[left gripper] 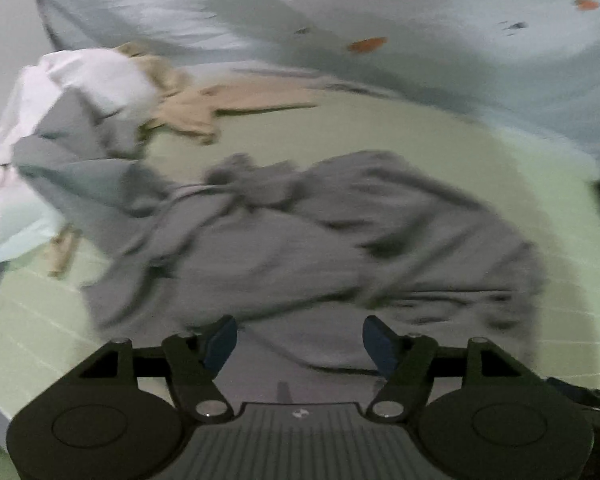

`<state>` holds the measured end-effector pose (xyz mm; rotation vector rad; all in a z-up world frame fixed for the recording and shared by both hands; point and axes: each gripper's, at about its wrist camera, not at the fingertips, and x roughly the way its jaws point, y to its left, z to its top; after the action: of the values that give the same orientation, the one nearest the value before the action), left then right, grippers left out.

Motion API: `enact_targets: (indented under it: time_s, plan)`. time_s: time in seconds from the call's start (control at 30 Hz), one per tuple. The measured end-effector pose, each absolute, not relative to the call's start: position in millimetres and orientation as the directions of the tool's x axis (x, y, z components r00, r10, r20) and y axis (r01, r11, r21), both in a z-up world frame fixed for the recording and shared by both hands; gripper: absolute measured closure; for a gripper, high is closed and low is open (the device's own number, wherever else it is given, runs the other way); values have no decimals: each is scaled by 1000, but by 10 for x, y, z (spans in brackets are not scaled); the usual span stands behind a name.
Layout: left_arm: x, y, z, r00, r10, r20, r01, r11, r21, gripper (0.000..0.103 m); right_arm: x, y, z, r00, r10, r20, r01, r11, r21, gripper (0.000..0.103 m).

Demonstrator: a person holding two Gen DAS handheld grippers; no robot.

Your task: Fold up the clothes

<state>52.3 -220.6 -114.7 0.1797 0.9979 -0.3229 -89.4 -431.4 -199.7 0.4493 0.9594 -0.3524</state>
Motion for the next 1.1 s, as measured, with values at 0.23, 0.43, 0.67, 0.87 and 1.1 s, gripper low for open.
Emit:
enact_targets:
  time_s: [0.23,0.43,0.67,0.87,1.1]
  plan:
    - [1061,-1802,-1474,443,-118,-889,288,957,16,32,-417,-3950,-2128,466,-185,-865,463,884,60,13]
    - [1416,-1723,-1670,407,-91,-909,262,965,20,32,-216,-4025,-2086,517,-225,-826,419,908,15,47]
    - [1622,-1691,-1731,393,-62,-918,211,977,25,32,514,-4630,-2151,537,-342,-771,400,908,-125,40]
    - [1558,-1755,-1701,391,-42,-920,198,979,39,31,1171,-5208,-2072,443,-539,-716,527,803,-278,29]
    - [1470,-1846,-1740,360,-55,-931,203,979,21,31,604,-4732,-2182,448,-347,-824,662,748,45,13]
